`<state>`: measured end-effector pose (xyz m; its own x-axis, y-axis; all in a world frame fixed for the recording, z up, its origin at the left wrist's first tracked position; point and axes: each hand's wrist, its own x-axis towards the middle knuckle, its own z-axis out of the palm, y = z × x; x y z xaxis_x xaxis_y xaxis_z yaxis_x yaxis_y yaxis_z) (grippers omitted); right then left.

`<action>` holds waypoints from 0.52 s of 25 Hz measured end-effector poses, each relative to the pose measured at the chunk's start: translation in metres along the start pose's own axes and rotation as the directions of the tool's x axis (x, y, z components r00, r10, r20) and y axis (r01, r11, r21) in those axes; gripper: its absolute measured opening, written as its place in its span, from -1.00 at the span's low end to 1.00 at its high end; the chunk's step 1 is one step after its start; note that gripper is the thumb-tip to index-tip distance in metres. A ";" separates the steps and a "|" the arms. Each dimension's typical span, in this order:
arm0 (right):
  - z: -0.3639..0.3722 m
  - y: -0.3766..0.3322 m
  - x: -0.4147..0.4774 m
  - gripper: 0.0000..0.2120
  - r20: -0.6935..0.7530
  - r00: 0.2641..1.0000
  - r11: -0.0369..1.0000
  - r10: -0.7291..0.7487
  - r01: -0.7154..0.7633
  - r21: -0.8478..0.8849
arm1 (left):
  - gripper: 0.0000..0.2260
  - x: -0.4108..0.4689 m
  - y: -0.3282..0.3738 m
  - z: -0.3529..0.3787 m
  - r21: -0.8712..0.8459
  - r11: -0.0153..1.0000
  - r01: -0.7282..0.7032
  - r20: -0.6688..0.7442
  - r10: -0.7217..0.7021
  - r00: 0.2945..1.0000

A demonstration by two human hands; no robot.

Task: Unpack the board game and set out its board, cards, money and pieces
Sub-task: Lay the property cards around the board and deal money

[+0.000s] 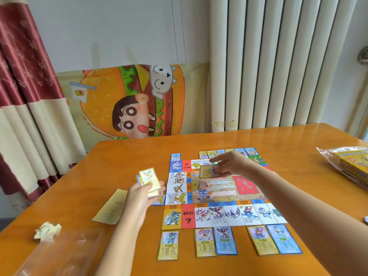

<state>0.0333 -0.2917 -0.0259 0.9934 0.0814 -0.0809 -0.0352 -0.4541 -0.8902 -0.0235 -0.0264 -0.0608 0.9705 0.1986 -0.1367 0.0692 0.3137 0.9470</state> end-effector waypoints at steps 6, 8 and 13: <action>0.027 -0.005 0.023 -0.71 0.037 0.999 1.000 -0.018 0.018 0.002 | -0.83 0.009 -0.003 -0.015 -0.105 0.994 0.000 -0.037 -0.004 0.999; 0.030 -0.008 0.029 -0.68 0.085 0.996 1.000 -0.020 0.021 -0.004 | -0.81 0.009 -0.004 -0.017 -0.138 0.990 0.018 -0.033 -0.022 0.999; 0.036 -0.012 0.041 -0.59 0.157 0.987 0.999 -0.035 0.039 -0.022 | -0.78 0.013 -0.004 -0.021 -0.212 0.976 0.049 0.005 -0.049 0.999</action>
<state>0.0707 -0.2508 -0.0353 0.9646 0.2354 -0.1191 0.0058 -0.4704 -0.8824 -0.0162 -0.0055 -0.0721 0.9672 0.1779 -0.1815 0.0664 0.5124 0.8562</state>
